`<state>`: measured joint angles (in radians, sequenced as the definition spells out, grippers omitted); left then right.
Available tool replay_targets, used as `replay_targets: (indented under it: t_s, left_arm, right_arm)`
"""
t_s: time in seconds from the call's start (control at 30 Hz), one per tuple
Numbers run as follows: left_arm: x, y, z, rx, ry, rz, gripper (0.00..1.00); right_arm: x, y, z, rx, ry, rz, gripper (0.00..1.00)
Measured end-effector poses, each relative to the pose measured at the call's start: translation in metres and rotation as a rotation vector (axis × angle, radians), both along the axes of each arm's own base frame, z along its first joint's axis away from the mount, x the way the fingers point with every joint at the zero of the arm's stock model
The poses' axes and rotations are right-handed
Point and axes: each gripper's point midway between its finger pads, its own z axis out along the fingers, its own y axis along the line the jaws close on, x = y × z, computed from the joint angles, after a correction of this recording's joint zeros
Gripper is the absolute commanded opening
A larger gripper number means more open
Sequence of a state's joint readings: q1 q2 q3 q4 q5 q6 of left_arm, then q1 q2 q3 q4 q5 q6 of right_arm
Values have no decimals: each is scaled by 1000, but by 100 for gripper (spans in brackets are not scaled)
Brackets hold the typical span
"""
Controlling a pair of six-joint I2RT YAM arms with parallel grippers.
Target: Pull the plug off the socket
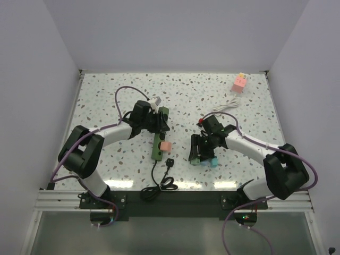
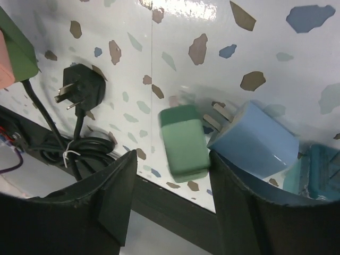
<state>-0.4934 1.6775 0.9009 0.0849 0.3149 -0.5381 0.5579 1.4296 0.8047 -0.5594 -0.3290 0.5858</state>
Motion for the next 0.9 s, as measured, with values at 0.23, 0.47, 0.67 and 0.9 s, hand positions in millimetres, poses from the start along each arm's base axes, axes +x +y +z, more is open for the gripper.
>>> replay_targets:
  t_s: [0.23,0.47,0.67,0.9]
  left_arm:
    - [-2,-2,5,-14,-4,-14,0]
    - [-4,-5,7,-29,-1,-29,0]
    - [-3,-9,12,-55,0,-37,0]
    - [-4,-12,15,-69,7,-38,0]
  right_arm:
    - [2,2,19,32,-49,11,84]
    - [26,41,62,177,-158,56,85]
    - [42,74,55,217,-151,81,84]
    - [49,109,38,225,-130,120,68]
